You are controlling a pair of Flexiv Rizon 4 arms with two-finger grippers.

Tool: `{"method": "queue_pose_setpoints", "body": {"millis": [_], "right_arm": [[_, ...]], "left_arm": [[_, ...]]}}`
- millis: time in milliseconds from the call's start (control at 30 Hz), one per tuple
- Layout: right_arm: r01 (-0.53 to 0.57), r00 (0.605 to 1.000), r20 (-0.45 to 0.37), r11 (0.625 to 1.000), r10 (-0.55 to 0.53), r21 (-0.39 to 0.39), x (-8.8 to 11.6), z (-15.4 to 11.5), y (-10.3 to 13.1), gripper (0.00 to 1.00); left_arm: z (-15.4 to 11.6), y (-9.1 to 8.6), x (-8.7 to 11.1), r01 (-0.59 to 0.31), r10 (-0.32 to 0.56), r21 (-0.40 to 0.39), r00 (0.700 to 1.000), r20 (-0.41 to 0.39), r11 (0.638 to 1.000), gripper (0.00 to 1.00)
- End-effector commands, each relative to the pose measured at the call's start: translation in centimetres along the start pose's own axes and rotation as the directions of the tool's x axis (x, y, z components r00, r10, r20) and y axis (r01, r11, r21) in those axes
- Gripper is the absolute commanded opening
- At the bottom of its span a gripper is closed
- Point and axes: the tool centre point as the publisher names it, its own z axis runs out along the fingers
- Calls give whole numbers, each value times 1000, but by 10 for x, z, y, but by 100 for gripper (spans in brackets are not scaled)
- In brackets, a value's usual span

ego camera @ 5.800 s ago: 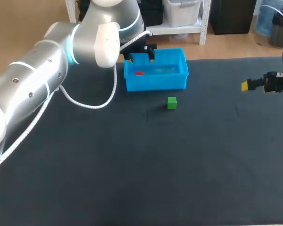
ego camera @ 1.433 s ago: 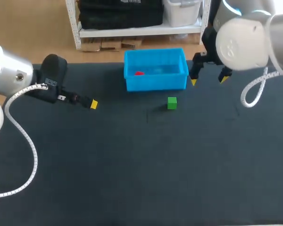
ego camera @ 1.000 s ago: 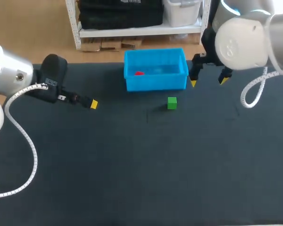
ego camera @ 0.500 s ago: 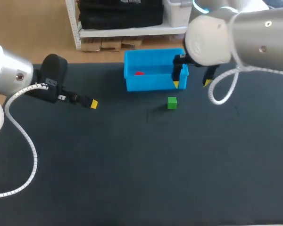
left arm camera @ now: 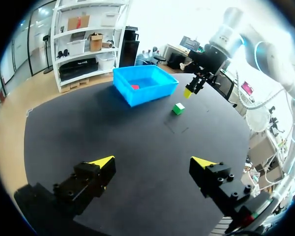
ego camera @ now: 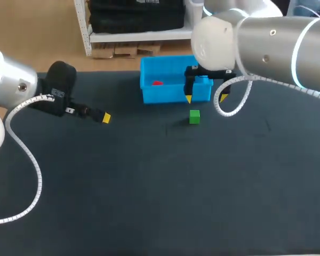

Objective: Use the left arm to pick the red cube and place it into the blue plastic box first, then use the right arm to grasp the green cube and put it into the same blue plastic box after the first action is fully finished.

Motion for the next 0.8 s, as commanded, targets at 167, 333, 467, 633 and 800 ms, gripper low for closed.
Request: {"method": "queue_pose_setpoints", "body": {"millis": [167,333,467,633,800], "right_arm": [[8,1000,23,1000,-8,1,-3,17,7,100],[21,999,35,1000,-22,6,-2,28,10,100],[25,999,40,1000,-25,3,-3,38,8,100],[36,999,38,999,-37,11,-4,50,8,100],[48,998,25,999,-49,23,-4,60,9,100]], "left_arm": [[0,1,2,-2,2,6,1000,8,1000,100],[0,1,2,-2,2,6,1000,8,1000,100],[0,1,2,-2,2,6,1000,8,1000,100],[0,1,2,-2,2,6,1000,8,1000,100],[0,1,2,-2,2,6,1000,8,1000,100]]}}
